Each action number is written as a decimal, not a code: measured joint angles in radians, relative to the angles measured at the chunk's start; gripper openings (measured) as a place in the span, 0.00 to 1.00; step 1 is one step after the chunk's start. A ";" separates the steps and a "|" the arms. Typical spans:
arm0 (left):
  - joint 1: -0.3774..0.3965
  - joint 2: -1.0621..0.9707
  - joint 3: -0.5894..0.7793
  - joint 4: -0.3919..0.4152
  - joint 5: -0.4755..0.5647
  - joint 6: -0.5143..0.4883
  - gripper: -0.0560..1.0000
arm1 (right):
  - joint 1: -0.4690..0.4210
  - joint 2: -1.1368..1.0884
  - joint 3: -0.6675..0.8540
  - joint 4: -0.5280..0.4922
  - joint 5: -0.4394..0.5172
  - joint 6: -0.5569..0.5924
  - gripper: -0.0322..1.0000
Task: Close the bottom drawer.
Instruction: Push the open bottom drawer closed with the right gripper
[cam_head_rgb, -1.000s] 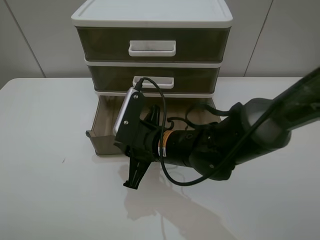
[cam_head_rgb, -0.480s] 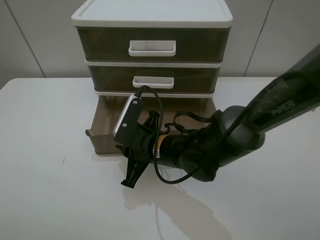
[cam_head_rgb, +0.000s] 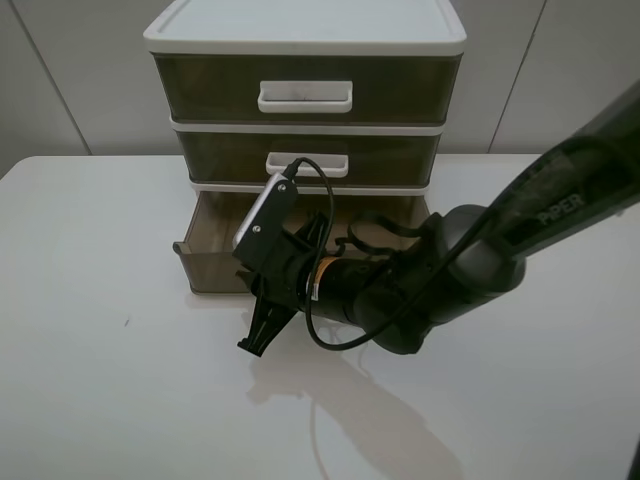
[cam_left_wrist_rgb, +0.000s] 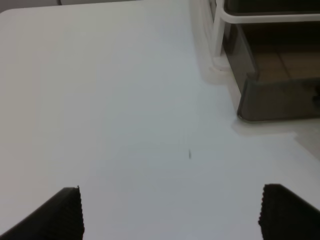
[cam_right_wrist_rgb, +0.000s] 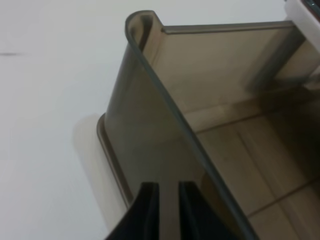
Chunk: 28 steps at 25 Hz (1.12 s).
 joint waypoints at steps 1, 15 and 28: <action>0.000 0.000 0.000 0.000 0.000 0.000 0.73 | -0.008 0.000 0.000 0.003 0.000 0.000 0.04; 0.000 0.000 0.000 0.000 0.000 0.000 0.73 | -0.032 0.002 -0.004 0.108 -0.061 -0.001 0.04; 0.000 0.000 0.000 0.000 0.000 0.000 0.73 | -0.030 0.010 -0.007 0.125 -0.079 -0.001 0.04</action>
